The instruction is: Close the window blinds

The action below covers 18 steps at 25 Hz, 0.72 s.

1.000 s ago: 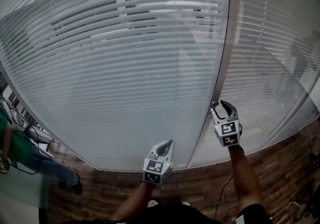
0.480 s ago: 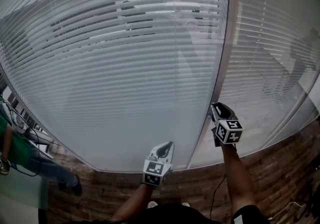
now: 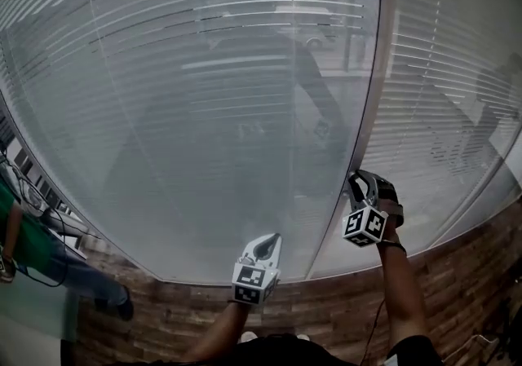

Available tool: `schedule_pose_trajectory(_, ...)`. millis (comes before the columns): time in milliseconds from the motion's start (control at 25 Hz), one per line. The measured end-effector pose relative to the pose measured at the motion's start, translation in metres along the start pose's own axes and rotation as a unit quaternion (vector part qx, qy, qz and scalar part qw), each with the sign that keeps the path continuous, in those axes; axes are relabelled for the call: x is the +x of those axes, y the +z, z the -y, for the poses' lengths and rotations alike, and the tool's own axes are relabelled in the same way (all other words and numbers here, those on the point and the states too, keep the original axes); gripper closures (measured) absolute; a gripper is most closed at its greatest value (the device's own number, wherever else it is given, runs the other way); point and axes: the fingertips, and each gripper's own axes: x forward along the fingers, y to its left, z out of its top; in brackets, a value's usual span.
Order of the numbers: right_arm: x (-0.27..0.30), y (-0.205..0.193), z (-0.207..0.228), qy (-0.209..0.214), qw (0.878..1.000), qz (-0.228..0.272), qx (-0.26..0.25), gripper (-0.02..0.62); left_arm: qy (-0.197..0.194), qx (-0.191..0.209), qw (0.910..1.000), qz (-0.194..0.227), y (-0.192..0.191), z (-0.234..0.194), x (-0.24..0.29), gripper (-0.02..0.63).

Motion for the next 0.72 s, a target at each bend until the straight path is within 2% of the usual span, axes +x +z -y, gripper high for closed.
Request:
schedule_pose_trajectory(120,0.0057,-0.0058,-0.0062,-0.015,0.991,-0.017,-0.135,0.468,-0.008,-0.004,0.9999,0.007,0.0015,0.0036,0.0007,0.606)
schedule_pose_trajectory(240,0.0065,-0.0061,-0.0079,-0.019,0.976,-0.024,-0.216,0.468,-0.009,-0.005,0.9999,0.007,0.0026,0.0047,0.0013,0.606)
schedule_pose_trajectory(480,0.0046,-0.0057,-0.0104,-0.018,0.953,-0.026,-0.301,0.468,-0.006,0.003,1.0,0.006,0.0008,0.0038,0.0015,0.606)
schedule_pose_trajectory(720,0.0035,-0.0015,-0.012,-0.01,0.944,-0.018,-0.328,0.468,0.003,0.004,0.9999,0.011,0.0081,0.0021,-0.001,0.606)
